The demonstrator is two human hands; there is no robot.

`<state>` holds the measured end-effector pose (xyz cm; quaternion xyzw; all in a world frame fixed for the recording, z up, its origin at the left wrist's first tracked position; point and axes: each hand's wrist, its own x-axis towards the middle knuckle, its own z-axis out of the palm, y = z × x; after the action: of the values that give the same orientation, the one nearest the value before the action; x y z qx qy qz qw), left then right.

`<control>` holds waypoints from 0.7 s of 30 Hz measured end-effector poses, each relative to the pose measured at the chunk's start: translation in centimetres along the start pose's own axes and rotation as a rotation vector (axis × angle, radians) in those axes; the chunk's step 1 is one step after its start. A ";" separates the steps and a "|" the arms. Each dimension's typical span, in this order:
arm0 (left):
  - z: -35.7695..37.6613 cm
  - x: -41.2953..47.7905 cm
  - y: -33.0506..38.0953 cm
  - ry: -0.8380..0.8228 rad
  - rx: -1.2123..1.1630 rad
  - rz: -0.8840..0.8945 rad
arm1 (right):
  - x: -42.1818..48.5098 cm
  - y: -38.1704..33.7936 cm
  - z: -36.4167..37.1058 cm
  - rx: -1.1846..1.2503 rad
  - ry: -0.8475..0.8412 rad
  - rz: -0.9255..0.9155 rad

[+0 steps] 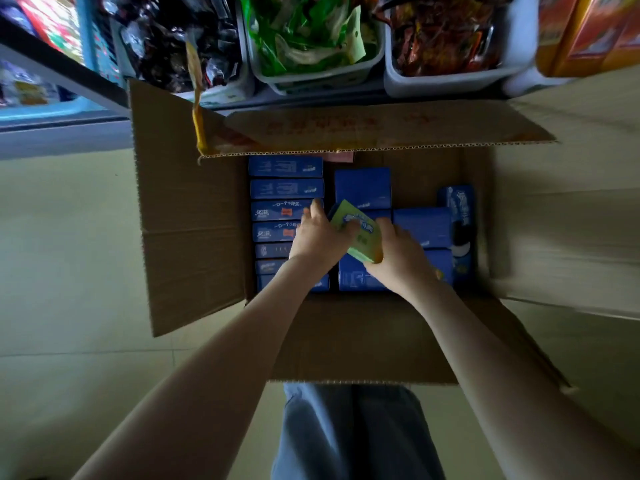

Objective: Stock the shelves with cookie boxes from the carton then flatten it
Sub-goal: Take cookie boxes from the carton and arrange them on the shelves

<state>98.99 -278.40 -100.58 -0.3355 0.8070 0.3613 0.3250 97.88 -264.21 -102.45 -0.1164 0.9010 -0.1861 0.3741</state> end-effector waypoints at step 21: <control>-28.8 -39.1 15.9 0.669 -0.112 0.171 | -28.9 -20.4 -36.6 -0.113 0.359 -0.367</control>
<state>100.54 -281.28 -49.62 -0.3838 0.8730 0.3009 -0.0078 93.07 -263.50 -51.74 -0.2635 0.9258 -0.2180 0.1609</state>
